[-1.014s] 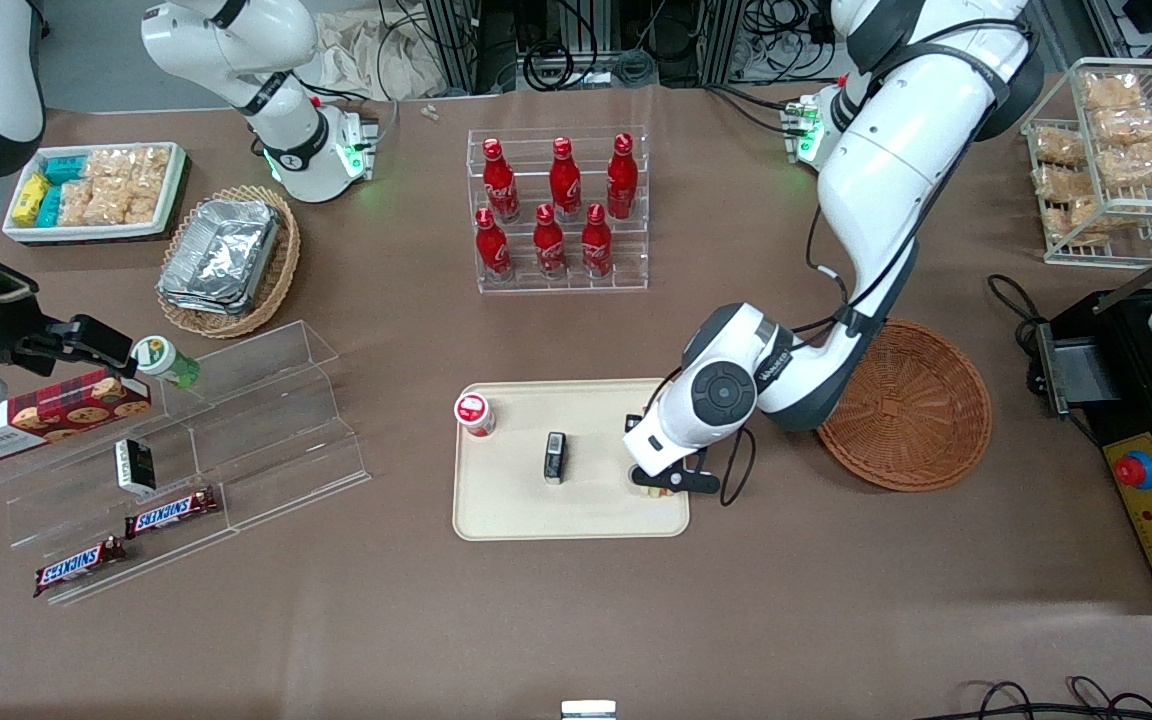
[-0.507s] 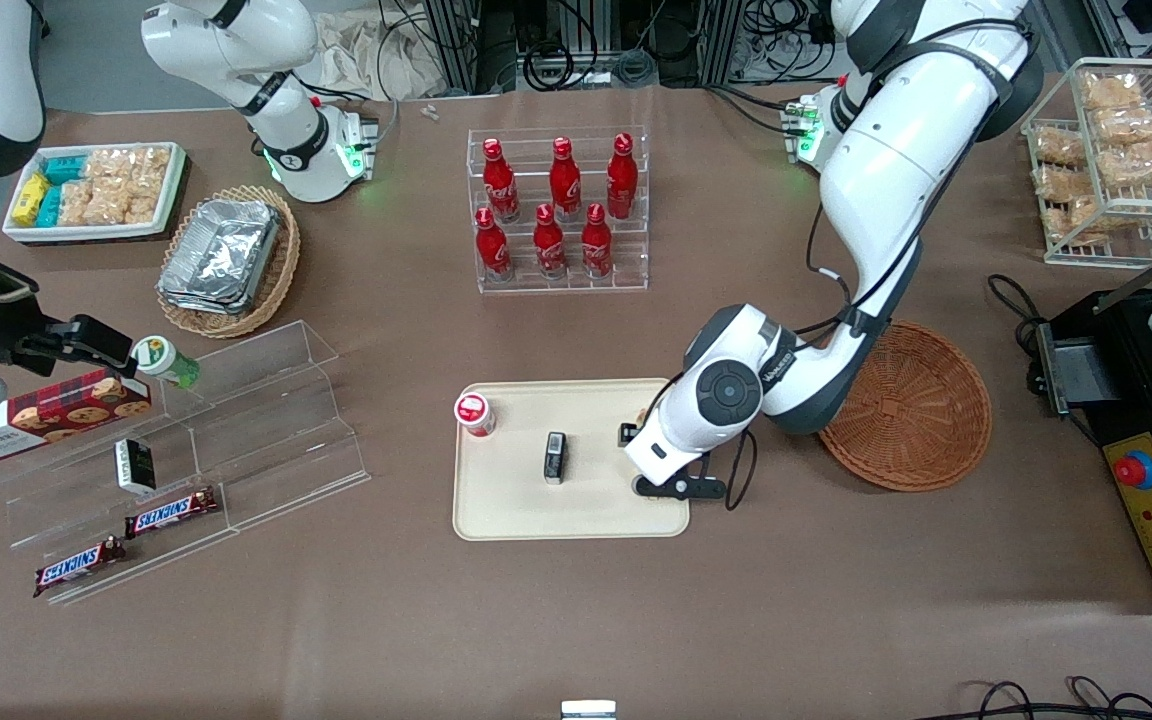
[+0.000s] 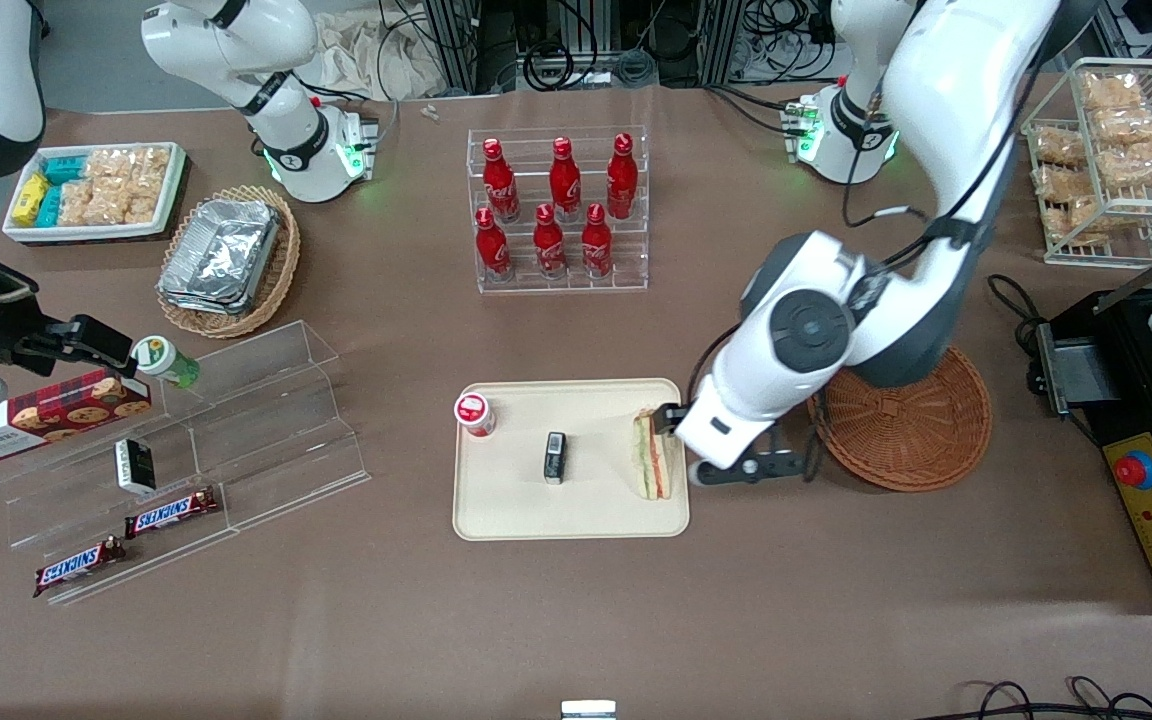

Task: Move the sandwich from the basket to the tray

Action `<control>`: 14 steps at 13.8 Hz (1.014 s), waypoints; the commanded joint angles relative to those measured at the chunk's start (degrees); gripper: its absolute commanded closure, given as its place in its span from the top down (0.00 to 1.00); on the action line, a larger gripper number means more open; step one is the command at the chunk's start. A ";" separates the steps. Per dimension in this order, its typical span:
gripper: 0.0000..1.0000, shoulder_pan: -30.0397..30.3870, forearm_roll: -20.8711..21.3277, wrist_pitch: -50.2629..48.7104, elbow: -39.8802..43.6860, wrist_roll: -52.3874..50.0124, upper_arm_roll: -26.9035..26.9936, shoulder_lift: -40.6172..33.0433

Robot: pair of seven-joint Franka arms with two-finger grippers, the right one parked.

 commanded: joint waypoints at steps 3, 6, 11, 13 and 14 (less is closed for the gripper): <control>1.00 5.72 -3.47 -7.81 -1.85 7.52 0.21 -7.94; 1.00 8.36 -2.95 -14.04 -2.29 10.50 2.39 -12.86; 1.00 7.75 -4.35 -22.76 -4.03 22.45 11.27 -20.59; 1.00 7.58 -4.88 -22.68 -8.94 26.31 14.78 -26.82; 1.00 7.40 -5.06 -22.42 -11.23 28.25 16.71 -29.37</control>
